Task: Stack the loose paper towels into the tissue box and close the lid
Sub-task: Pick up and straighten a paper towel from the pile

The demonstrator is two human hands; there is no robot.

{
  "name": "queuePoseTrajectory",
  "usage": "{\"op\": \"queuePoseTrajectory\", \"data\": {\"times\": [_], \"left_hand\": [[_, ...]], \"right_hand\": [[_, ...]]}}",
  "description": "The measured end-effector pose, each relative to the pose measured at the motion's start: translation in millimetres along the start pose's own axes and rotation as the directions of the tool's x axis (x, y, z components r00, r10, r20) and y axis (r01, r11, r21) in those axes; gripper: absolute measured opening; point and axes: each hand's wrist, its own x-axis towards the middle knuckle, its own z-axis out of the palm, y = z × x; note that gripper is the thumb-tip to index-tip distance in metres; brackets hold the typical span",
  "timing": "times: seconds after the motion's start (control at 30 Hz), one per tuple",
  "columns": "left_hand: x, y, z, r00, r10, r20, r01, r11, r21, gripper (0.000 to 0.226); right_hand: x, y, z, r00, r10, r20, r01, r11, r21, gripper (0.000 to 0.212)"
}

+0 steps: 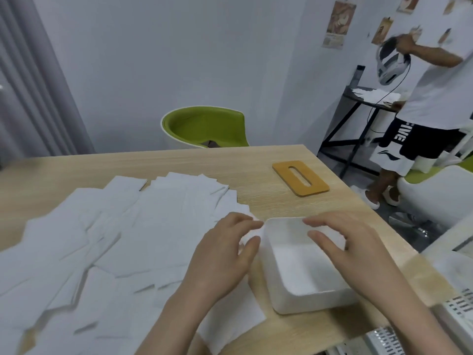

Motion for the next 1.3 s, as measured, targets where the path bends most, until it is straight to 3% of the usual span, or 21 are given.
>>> {"op": "queuePoseTrajectory", "data": {"times": [0.1, 0.3, 0.43, 0.53, 0.67, 0.77, 0.93, 1.03, 1.13, 1.2, 1.3], "left_hand": [[-20, -24, -24, 0.997, -0.061, -0.04, 0.062, 0.998, 0.02, 0.03], [-61, -80, -73, 0.963, -0.227, -0.146, 0.232, 0.973, 0.016, 0.028], [-80, -109, -96, 0.936, -0.306, -0.176, 0.312, 0.95, 0.007, 0.027], [-89, -121, -105, 0.924, -0.328, -0.195, 0.332, 0.943, -0.013, 0.025], [-97, -130, -112, 0.916, -0.342, -0.21, 0.341, 0.939, -0.044, 0.025], [-102, -132, -114, 0.913, -0.354, -0.202, 0.352, 0.935, -0.047, 0.026], [-106, -134, -116, 0.912, -0.366, -0.184, 0.359, 0.931, -0.071, 0.026], [-106, -133, -115, 0.91, -0.372, -0.182, 0.363, 0.928, -0.081, 0.027], [-106, -131, -112, 0.904, -0.387, -0.18, 0.371, 0.921, -0.118, 0.027], [-105, -128, -110, 0.893, -0.406, -0.193, 0.376, 0.91, -0.175, 0.027], [-100, -119, -104, 0.841, -0.49, -0.231, 0.373, 0.833, -0.409, 0.026]], "right_hand": [[0, -35, 24, 0.998, -0.034, 0.055, 0.026, 0.989, 0.148, 0.02], [8, -87, 88, 0.98, -0.101, 0.173, 0.05, 0.96, 0.275, 0.023], [20, -96, 131, 0.944, -0.068, 0.324, 0.002, 0.98, 0.199, 0.039], [30, -98, 154, 0.907, -0.086, 0.412, 0.046, 0.993, 0.106, 0.057], [49, -110, 172, 0.899, -0.077, 0.432, 0.053, 0.996, 0.067, 0.063], [68, -121, 176, 0.892, -0.077, 0.445, 0.073, 0.997, 0.026, 0.057], [75, -134, 173, 0.913, -0.104, 0.395, 0.118, 0.993, -0.01, 0.031], [73, -136, 170, 0.919, -0.068, 0.39, 0.063, 0.998, 0.026, 0.01], [68, -134, 163, 0.907, 0.016, 0.422, -0.098, 0.98, 0.174, 0.012], [61, -133, 159, 0.907, 0.08, 0.414, -0.237, 0.908, 0.344, 0.015], [47, -139, 155, 0.894, 0.157, 0.42, -0.393, 0.724, 0.566, 0.009]]}}
